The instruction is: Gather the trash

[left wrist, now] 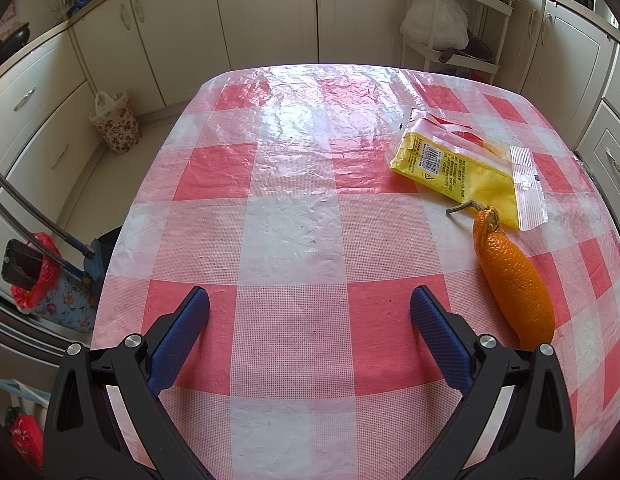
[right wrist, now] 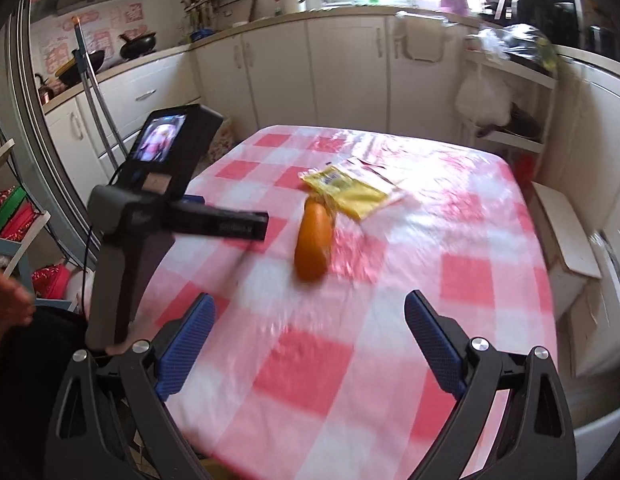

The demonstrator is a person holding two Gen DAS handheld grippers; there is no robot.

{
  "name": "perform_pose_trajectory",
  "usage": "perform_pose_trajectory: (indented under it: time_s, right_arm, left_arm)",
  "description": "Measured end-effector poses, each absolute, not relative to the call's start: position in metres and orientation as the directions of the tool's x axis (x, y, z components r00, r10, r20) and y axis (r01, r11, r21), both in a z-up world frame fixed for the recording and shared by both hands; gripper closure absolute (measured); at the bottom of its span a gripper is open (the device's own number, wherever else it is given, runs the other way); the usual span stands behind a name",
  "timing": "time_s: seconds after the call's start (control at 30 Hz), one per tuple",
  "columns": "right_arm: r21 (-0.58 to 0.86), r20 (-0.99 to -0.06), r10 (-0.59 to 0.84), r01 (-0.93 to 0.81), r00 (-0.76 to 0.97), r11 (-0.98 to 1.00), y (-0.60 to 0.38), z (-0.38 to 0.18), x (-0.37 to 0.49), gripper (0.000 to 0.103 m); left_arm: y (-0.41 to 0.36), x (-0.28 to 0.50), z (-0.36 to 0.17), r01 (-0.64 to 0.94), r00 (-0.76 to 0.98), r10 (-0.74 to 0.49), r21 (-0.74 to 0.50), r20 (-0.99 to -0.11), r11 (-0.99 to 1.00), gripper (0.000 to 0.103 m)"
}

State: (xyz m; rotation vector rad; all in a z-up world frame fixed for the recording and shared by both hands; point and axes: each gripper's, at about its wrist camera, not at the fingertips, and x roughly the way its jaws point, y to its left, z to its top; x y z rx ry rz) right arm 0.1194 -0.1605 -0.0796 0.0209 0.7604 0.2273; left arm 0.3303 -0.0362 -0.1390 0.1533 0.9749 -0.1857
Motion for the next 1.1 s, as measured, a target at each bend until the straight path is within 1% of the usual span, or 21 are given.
perform_pose_trajectory:
  time_s: [0.13,0.2,0.43,0.57,0.67,0.77,0.93,0.97,1.0,1.07,1.1]
  right_arm:
    - [0.153,-0.702,0.243,-0.192,0.669,0.969,-0.163,-0.088,0.152,0.013]
    - [0.181,-0.698,0.252,-0.176,0.671,0.968,-0.168,-0.092,0.161,0.017]
    - [0.275,-0.676,0.280,-0.118,0.682,0.954,-0.189,-0.103,0.173,0.018]
    - [0.275,-0.669,0.296,-0.142,0.682,0.951,-0.182,-0.104,0.180,0.019]
    - [0.260,-0.672,0.294,-0.155,0.680,0.953,-0.176,-0.105,0.187,0.021]
    - [0.272,-0.677,0.301,-0.152,0.672,0.950,-0.175,-0.107,0.194,0.024]
    - [0.286,-0.715,0.324,-0.163,0.619,0.944,-0.168,-0.115,0.208,0.028]
    - [0.279,-0.732,0.322,-0.167,0.600,0.946,-0.165,-0.118,0.210,0.033]
    - [0.276,-0.743,0.322,-0.170,0.587,0.946,-0.164,-0.120,0.212,0.045]
    - [0.264,-0.764,0.317,-0.175,0.563,0.948,-0.161,-0.124,0.214,0.060]
    - [0.252,-0.772,0.315,-0.189,0.551,0.949,-0.160,-0.124,0.213,0.072]
  left_arm:
    - [-0.035,0.330,-0.139,0.225,0.547,-0.087,0.046,-0.832,0.973,0.006]
    - [-0.036,0.330,-0.139,0.225,0.547,-0.087,0.046,-0.832,0.973,0.006]
    - [-0.037,0.330,-0.139,0.224,0.547,-0.087,0.046,-0.832,0.973,0.006]
    - [-0.035,0.330,-0.139,0.224,0.547,-0.089,0.043,-0.832,0.974,0.006]
    - [-0.037,0.334,-0.140,0.239,0.543,-0.100,0.039,-0.834,0.970,0.006]
    - [-0.032,0.335,-0.141,0.205,0.551,-0.080,0.043,-0.831,0.978,0.006]
    - [-0.013,0.330,-0.128,0.150,0.614,-0.119,-0.033,-0.780,0.988,0.006]
    - [-0.012,0.330,-0.124,0.151,0.620,-0.130,-0.044,-0.774,0.988,0.006]
    - [-0.014,0.331,-0.119,0.157,0.626,-0.143,-0.056,-0.767,0.986,0.006]
    - [-0.020,0.334,-0.109,0.188,0.631,-0.178,-0.073,-0.755,0.979,0.006]
    - [-0.027,0.337,-0.105,0.212,0.626,-0.193,-0.073,-0.755,0.975,0.006]
